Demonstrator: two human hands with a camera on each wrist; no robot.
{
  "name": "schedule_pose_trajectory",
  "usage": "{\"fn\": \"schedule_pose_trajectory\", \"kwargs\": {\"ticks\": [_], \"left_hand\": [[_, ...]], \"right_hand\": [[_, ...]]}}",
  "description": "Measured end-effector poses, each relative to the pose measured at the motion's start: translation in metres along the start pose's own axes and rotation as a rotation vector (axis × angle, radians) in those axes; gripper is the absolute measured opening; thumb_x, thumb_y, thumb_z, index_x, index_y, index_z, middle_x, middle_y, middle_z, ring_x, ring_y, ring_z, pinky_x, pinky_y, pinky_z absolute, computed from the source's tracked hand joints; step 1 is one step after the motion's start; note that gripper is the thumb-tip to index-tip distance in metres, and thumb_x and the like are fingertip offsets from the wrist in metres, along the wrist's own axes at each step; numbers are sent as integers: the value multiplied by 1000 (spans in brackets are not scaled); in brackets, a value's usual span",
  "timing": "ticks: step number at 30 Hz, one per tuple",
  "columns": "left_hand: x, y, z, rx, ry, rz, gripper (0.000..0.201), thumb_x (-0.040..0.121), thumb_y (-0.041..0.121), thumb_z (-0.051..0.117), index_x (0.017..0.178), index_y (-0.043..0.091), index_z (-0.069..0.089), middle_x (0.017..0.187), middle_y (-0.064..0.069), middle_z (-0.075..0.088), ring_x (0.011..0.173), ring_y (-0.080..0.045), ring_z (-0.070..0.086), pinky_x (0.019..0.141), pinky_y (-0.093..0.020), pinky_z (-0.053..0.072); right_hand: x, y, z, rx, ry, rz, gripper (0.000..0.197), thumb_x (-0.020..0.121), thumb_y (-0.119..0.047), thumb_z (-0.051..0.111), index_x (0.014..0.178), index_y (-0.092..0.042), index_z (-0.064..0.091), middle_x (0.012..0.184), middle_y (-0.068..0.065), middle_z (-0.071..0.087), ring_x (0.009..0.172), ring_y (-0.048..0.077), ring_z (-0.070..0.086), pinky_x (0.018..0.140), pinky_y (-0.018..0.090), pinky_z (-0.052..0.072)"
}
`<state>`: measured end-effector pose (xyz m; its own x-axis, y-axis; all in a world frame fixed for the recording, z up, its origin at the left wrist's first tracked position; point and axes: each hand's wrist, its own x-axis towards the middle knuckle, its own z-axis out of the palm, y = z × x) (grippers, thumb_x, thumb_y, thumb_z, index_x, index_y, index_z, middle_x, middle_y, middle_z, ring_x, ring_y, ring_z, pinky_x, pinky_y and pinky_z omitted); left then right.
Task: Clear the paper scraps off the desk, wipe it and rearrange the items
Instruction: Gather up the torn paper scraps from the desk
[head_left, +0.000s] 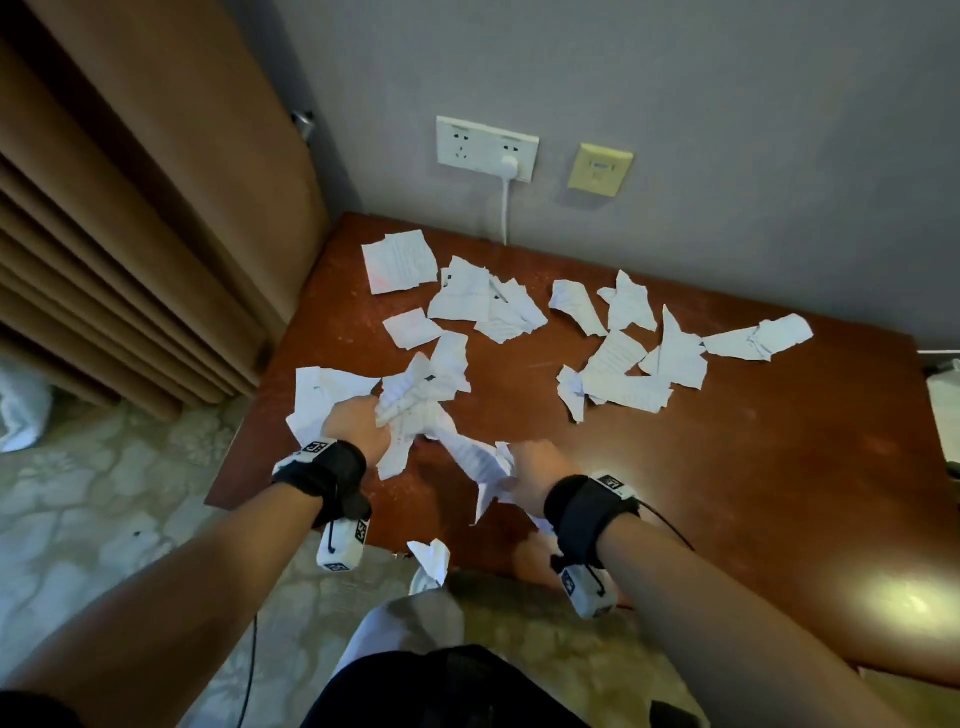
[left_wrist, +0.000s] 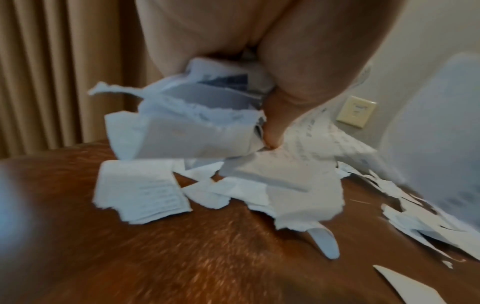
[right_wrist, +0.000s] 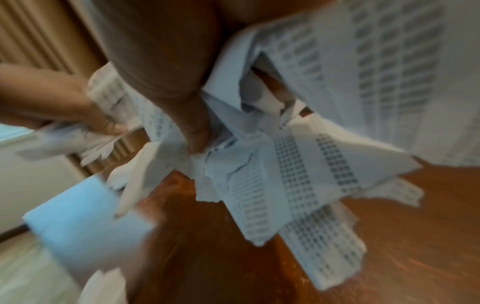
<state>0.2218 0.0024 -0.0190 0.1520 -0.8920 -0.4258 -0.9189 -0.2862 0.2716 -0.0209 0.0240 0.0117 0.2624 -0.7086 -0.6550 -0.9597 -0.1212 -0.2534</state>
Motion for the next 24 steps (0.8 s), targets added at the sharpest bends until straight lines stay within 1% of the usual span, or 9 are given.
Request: {"fn": "schedule_pose_trajectory", "kwargs": {"ticks": [2, 4, 6, 11, 15, 17, 20, 22, 24], "left_hand": [[-14, -13, 2, -26, 8, -59, 10, 95, 20, 53, 86, 17, 55, 99, -11, 68, 90, -29, 63, 72, -32, 44], [-28, -24, 6, -33, 5, -99, 8, 93, 18, 54, 85, 16, 56, 95, -11, 67, 90, -31, 63, 71, -31, 43], [-41, -33, 11, -30, 16, -124, 7, 92, 17, 54, 86, 15, 57, 89, -8, 63, 91, -32, 63, 70, -31, 43], [-68, -56, 32, 0, 54, -160, 8, 88, 17, 54, 80, 17, 55, 82, -4, 61, 74, -24, 52, 68, -29, 41], [-80, -66, 54, 5, 12, -152, 10, 89, 17, 56, 79, 16, 54, 76, 0, 56, 81, -27, 62, 68, -29, 42], [-80, -69, 62, 10, -14, -146, 10, 89, 17, 56, 79, 16, 55, 76, -1, 57, 83, -27, 65, 67, -28, 44], [-72, -71, 69, 19, -51, -127, 11, 89, 16, 56, 79, 16, 54, 76, -1, 56, 81, -26, 63, 67, -29, 44], [-65, -72, 69, 7, -70, -120, 8, 90, 17, 58, 83, 16, 55, 80, -1, 57, 81, -24, 60, 69, -29, 46], [-56, -78, 68, 4, -77, -115, 6, 91, 18, 60, 86, 17, 56, 83, -2, 58, 81, -24, 60, 69, -29, 47]], "right_hand": [[-4, -11, 17, -87, -21, -120, 23, 94, -31, 57, 111, -15, 58, 114, 10, 65, 106, 29, 62, 78, 33, 47], [-11, -22, 33, -155, -43, -198, 17, 93, -26, 57, 107, -16, 58, 110, 9, 66, 101, 30, 62, 76, 35, 48], [-17, -30, 49, -188, -61, -244, 22, 92, -24, 57, 113, -16, 57, 109, 10, 65, 98, 32, 62, 76, 37, 51], [-32, -45, 83, -193, -120, -324, 45, 89, -22, 59, 129, -15, 40, 102, 14, 65, 87, 36, 63, 68, 40, 53], [-30, -51, 114, -150, -189, -258, 69, 93, -19, 54, 149, -18, 13, 112, 18, 64, 95, 37, 63, 70, 40, 47], [-22, -53, 128, -114, -214, -203, 76, 94, -18, 52, 152, -22, 4, 117, 19, 63, 99, 37, 63, 70, 39, 44], [-7, -57, 139, -48, -187, -143, 64, 93, -17, 53, 145, -17, 17, 112, 17, 64, 96, 36, 64, 67, 38, 44], [2, -60, 142, 10, -176, -110, 53, 92, -16, 53, 137, -17, 25, 105, 15, 64, 88, 34, 64, 66, 39, 47], [8, -63, 146, 38, -154, -70, 48, 91, -16, 54, 131, -17, 28, 104, 14, 64, 85, 33, 63, 68, 39, 49]]}}
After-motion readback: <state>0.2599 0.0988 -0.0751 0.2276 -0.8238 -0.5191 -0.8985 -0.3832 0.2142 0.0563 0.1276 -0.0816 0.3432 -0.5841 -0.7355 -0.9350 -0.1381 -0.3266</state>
